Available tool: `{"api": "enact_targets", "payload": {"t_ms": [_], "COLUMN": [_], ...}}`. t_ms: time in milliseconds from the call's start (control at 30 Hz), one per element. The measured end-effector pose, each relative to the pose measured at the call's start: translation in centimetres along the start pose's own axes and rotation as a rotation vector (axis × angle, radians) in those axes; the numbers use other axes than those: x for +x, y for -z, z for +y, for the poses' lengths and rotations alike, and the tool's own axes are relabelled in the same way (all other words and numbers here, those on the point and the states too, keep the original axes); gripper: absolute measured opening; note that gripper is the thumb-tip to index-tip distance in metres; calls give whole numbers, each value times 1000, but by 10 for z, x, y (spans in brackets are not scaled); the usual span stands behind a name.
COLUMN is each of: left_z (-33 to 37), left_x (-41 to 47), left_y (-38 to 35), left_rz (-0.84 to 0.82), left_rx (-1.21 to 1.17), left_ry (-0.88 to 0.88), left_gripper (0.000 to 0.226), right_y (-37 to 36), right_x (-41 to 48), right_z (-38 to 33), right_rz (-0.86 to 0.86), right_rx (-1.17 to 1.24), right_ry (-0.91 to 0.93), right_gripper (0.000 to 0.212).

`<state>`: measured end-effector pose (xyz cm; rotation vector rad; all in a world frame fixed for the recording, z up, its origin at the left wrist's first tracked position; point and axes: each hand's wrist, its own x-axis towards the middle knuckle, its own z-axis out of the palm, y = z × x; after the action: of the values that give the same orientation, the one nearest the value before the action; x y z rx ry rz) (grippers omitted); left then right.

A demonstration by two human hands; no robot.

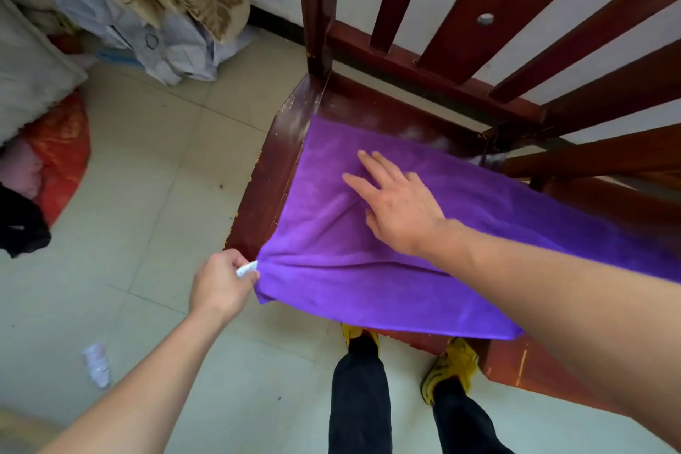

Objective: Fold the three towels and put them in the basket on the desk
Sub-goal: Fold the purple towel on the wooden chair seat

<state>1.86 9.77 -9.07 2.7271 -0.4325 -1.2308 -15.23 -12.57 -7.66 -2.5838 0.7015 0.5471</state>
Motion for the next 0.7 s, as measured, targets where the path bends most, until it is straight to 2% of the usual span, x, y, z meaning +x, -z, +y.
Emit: {"api": "enact_targets", "payload": {"t_ms": [100, 200, 267, 300, 400, 467, 533, 700], "left_z": [9, 18, 28, 30, 50, 73, 101, 173], "left_x": [9, 16, 14, 12, -5, -23, -47, -123], "left_y": [3, 6, 10, 11, 12, 5, -12, -88], "left_rz": [93, 123, 123, 136, 272, 314, 241, -61], "left_rx": [24, 52, 73, 94, 178, 180, 181, 212], "left_ry": [34, 95, 95, 93, -62, -214, -347, -611], "left_gripper": [23, 22, 12, 10, 41, 41, 32, 22], "right_y": [8, 17, 26, 27, 26, 15, 2, -29], "right_x": [40, 68, 70, 68, 27, -18, -71, -214], "right_z": [1, 7, 9, 8, 15, 23, 41, 117], "right_rz": [-171, -189, -206, -187, -25, 73, 97, 91], "right_rx": [-89, -75, -67, -55, 11, 96, 178, 283], "right_ry": [16, -17, -31, -36, -54, -73, -170, -580], "right_gripper": [65, 67, 69, 70, 70, 65, 60, 49]}}
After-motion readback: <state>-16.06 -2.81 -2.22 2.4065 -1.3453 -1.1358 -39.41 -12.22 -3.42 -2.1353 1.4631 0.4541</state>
